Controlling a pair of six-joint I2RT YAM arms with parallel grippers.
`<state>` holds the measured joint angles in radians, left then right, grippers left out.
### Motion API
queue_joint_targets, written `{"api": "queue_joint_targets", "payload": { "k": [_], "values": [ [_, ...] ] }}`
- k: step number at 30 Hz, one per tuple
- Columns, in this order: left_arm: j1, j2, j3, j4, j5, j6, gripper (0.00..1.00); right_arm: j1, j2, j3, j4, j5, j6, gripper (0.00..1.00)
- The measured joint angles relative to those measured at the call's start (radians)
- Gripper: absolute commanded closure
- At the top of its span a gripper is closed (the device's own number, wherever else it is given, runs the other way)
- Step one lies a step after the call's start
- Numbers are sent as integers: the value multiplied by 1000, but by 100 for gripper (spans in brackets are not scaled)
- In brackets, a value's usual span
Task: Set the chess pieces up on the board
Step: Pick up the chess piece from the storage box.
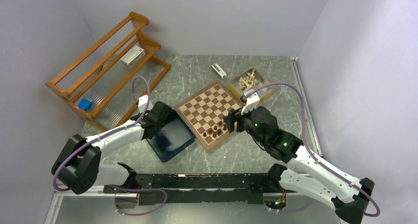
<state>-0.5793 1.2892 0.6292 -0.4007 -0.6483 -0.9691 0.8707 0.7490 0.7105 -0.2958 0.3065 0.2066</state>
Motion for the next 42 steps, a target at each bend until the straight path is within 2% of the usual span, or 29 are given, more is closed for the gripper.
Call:
{"api": "queue_joint_targets", "payload": {
  "k": [42],
  "values": [
    [0, 25, -11, 8, 15, -11, 74, 0, -8, -2, -9, 0, -2, 31]
  ]
}}
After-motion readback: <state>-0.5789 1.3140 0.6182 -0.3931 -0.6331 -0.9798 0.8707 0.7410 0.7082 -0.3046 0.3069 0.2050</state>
